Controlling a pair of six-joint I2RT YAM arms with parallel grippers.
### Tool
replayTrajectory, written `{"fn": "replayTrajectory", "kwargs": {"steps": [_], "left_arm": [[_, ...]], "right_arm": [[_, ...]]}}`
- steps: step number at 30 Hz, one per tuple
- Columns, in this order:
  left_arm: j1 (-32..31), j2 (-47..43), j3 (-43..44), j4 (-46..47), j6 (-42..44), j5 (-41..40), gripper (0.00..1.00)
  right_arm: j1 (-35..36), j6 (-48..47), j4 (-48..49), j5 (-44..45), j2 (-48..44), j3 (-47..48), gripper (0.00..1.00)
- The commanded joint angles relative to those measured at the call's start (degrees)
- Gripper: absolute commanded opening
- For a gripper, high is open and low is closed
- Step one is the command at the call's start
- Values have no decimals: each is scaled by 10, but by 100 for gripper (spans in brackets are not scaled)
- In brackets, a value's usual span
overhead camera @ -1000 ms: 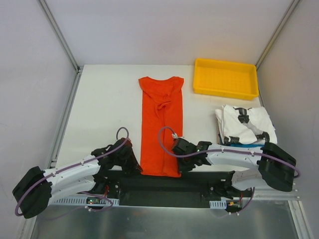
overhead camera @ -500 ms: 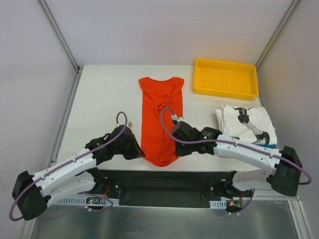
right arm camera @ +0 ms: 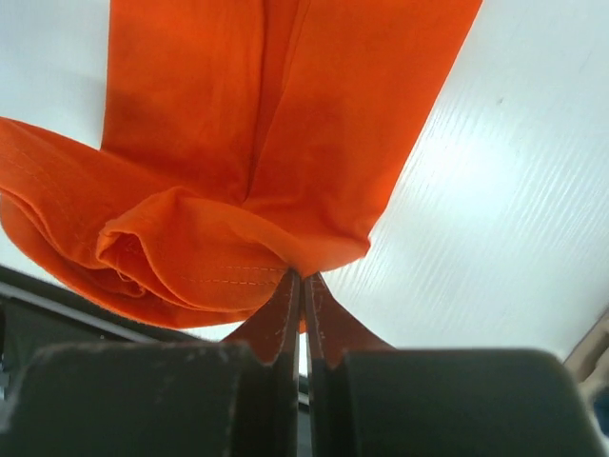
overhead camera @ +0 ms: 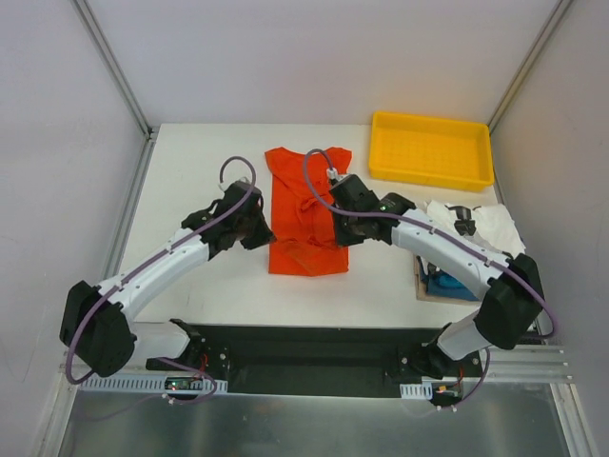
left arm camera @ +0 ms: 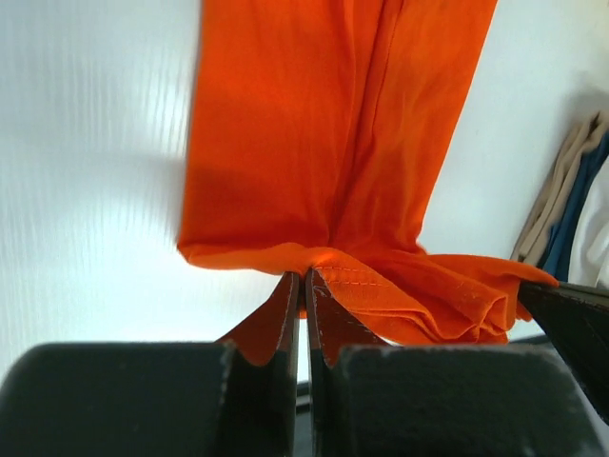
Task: Fold and stack the t-shirts
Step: Fold the folded rectangular tshirt in 1/3 of the way
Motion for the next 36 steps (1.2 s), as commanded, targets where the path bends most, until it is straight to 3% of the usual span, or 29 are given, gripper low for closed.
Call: {"fn": "replayTrajectory", "kwargs": {"steps": [1, 10, 26, 28, 29, 30, 31, 32, 33, 34, 36], "left_arm": [[31, 68, 70, -1, 47, -17, 0], [85, 225, 197, 3, 93, 30, 0], [146, 397, 310, 2, 127, 118, 0], [148, 405, 316, 1, 126, 116, 10], [148, 405, 318, 2, 126, 110, 29], [148, 401, 318, 1, 125, 104, 39], [148, 398, 318, 1, 126, 104, 49], [148, 393, 317, -1, 127, 104, 71], [148, 379, 314, -1, 128, 107, 78], [148, 370, 310, -1, 129, 108, 96], [148, 336, 291, -2, 131, 109, 99]], "right_arm": [[-50, -56, 7, -27, 41, 56, 0], [-132, -100, 12, -114, 154, 144, 1], [-213, -107, 16, -179, 326, 269, 5], [-220, -99, 14, -186, 339, 279, 11], [-225, -98, 16, -191, 346, 282, 17], [-226, -101, 15, -206, 348, 293, 34], [-227, -104, 11, -212, 348, 299, 43], [-226, -108, 6, -215, 344, 305, 55], [-227, -111, 0, -220, 337, 308, 99], [-227, -111, 0, -221, 328, 302, 97], [-223, -111, 22, -223, 284, 277, 96]]}}
